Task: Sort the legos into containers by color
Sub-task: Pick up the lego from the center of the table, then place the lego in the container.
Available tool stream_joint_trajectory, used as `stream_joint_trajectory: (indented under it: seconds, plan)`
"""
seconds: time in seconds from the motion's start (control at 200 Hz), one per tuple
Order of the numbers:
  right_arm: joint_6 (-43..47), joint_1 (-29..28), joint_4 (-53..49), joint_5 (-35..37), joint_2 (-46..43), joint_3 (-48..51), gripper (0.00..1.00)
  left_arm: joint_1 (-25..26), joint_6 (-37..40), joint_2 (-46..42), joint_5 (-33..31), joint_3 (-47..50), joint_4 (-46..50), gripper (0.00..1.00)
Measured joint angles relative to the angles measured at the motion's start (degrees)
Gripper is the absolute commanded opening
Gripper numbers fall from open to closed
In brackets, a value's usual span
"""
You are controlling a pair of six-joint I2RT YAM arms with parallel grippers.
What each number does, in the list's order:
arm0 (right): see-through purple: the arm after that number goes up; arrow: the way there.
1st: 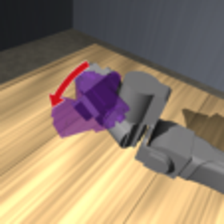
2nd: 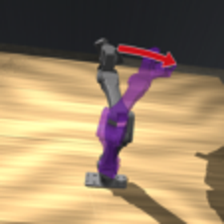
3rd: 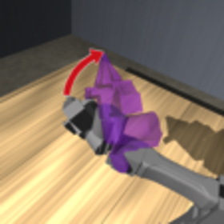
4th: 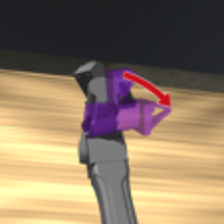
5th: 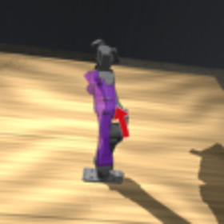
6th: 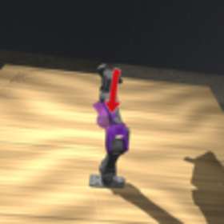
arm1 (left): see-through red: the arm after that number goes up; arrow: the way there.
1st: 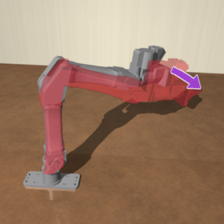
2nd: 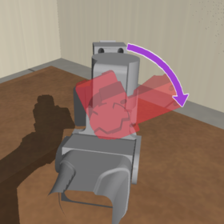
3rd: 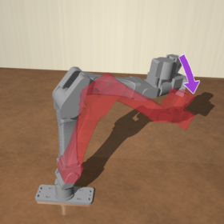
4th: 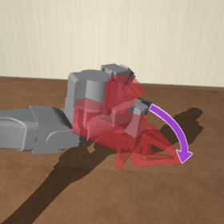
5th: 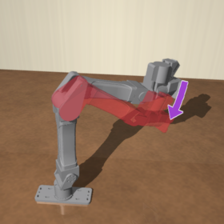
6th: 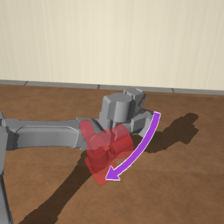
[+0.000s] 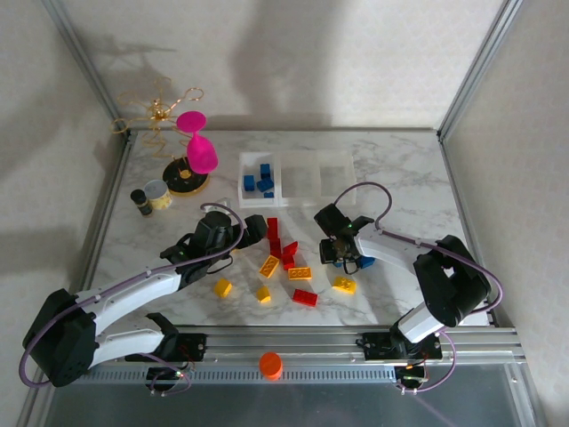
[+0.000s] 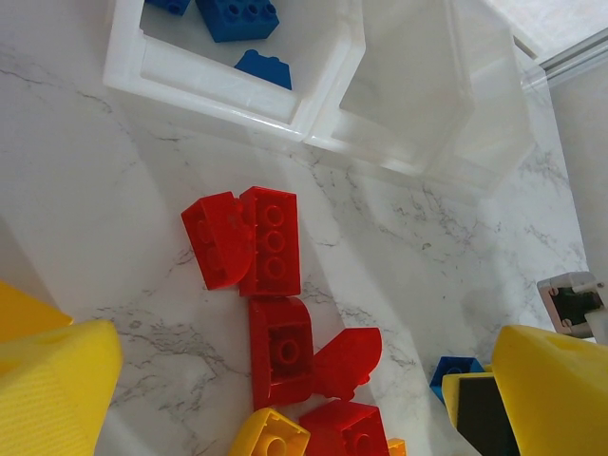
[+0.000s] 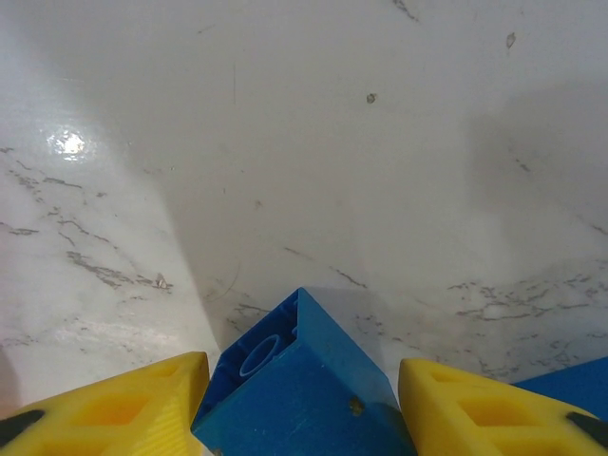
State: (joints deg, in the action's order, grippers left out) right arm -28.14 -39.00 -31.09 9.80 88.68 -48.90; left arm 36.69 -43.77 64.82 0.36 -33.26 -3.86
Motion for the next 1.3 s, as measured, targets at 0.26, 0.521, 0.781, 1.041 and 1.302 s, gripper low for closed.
stream_joint_trajectory:
  seconds: [0.26,0.521,0.781,1.041,1.302]
  plan:
    - [-0.2,-0.3,0.0,0.2,-0.3,-1.8,0.44,0.0,0.0,-0.8,-0.2,0.0,0.1,1.00]
    - [0.1,-2.4,0.8,0.3,-1.4,-9.6,0.44,-2.1,0.5,-3.6,-0.2,-0.9,2.3,1.00]
    - [2.4,-4.5,8.9,1.0,9.0,-25.2,0.45,-8.0,1.8,-6.3,0.0,-3.9,4.2,0.99]
    - [6.3,-4.8,15.7,2.6,24.5,-41.0,0.45,-12.6,2.8,-6.2,0.5,-4.2,5.7,1.00]
    - [11.0,-4.7,18.5,5.2,38.0,-55.8,0.55,-15.6,2.8,-2.8,2.0,-4.2,5.4,1.00]
